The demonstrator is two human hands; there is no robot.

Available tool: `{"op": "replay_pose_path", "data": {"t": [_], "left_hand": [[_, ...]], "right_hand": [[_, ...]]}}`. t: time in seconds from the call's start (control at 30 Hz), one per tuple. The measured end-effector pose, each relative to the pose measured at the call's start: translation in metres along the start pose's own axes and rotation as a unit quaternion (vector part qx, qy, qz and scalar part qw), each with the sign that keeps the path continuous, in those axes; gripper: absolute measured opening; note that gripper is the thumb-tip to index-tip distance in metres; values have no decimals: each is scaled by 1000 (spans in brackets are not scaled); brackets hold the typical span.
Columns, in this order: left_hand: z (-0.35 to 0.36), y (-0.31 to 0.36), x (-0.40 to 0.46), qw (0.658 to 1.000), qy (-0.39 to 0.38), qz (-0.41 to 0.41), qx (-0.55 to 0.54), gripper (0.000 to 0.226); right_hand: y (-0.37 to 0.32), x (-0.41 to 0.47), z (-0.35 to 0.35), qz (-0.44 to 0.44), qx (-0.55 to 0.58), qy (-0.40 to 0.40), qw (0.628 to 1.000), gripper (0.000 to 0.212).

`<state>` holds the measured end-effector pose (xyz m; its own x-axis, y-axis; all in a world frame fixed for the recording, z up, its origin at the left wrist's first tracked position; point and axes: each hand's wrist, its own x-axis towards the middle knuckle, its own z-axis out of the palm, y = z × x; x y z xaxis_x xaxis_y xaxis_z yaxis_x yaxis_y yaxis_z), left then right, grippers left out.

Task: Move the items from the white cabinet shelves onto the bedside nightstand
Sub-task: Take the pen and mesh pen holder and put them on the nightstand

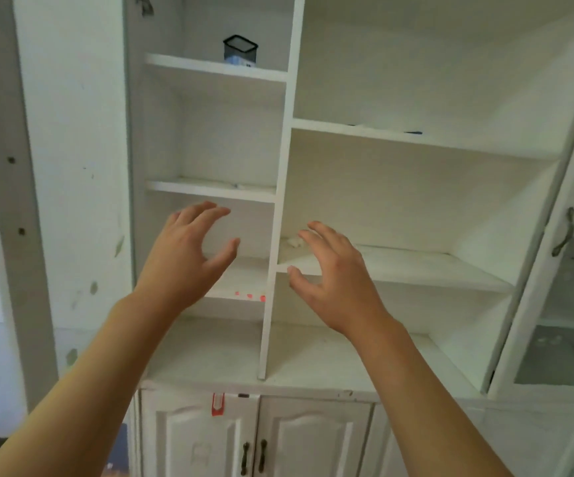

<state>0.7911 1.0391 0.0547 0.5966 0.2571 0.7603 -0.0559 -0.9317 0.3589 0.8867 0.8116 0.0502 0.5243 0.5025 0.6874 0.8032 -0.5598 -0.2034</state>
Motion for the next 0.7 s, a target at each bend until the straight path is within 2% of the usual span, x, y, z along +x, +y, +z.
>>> {"op": "replay_pose_path", "data": {"t": [0.33,0.7], "left_hand": [[11,-81,85,1000,17,24,-9,63],[37,-136,145,998,66,16,-3,56]], "right_hand": [[-21,107,50,-35,-33,22,999,62],[-5,208,104,-71,4,16,997,60]]}}
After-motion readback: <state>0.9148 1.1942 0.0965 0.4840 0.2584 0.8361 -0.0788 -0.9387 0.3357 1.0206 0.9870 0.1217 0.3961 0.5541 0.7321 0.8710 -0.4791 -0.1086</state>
